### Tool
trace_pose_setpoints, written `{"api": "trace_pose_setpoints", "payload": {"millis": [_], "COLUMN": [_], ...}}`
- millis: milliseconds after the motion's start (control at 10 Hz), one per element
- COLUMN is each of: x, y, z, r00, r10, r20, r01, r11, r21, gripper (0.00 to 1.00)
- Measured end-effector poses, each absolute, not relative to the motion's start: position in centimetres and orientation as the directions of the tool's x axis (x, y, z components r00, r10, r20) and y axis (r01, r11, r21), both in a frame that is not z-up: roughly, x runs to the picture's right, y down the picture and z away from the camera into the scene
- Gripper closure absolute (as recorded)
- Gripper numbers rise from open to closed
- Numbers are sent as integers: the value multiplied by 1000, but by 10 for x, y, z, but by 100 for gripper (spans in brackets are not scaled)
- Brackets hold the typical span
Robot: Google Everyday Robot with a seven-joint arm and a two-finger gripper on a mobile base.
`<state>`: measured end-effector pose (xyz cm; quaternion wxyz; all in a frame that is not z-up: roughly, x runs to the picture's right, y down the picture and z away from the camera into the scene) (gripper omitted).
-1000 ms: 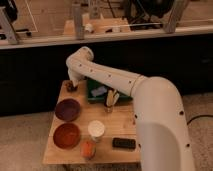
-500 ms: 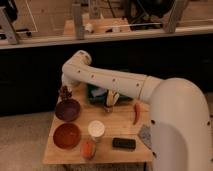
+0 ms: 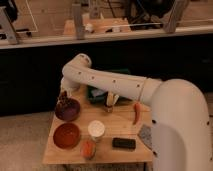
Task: Place grapes in purple bowl
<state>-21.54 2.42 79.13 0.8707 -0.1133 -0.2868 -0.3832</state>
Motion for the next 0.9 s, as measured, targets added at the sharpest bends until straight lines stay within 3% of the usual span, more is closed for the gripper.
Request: {"api": "trace_pose_setpoints", "payload": {"millis": [400,500,900], "x": [-225,-226,-229], "y": [52,56,60], "z": [819,824,825], "r00": [498,488,446], "r10": [-629,-637,-650], "r20": [597,596,615], "r01": [783,794,815], "r11": [622,608,579], "r21": [2,0,21], "gripper": [26,21,20]}}
